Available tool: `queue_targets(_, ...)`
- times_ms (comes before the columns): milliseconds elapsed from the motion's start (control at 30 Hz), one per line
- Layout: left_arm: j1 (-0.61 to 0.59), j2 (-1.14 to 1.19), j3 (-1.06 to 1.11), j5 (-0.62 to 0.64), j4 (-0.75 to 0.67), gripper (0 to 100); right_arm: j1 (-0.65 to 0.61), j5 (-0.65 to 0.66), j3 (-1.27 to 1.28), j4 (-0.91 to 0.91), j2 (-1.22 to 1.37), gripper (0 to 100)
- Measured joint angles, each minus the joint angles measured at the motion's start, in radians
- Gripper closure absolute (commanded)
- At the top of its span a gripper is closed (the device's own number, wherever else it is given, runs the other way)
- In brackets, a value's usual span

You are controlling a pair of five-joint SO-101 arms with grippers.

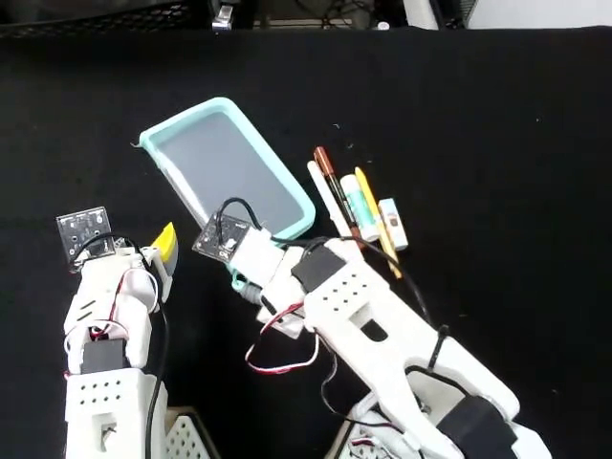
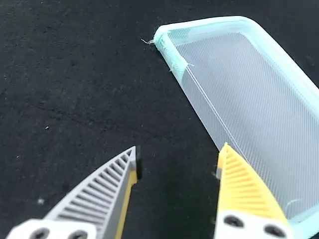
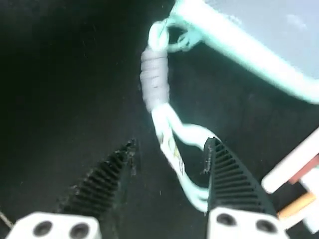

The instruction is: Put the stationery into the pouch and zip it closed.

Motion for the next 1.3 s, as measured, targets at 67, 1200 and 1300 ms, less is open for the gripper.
queue_targets(67,0.000,0.000,0.000,0.000,0.000,73,-0.026,0.002,0.000,-0.054,0.000,78.6)
queue_targets(1200,0.037,0.000,0.014,0.000,0.000,73,-0.003,-0.003,0.049,-0.176,0.258,98.6)
queue_targets(1300,0.037,0.000,0.014,0.000,0.000,73,0.008,-0.003,0.110,-0.175,0.161,98.6)
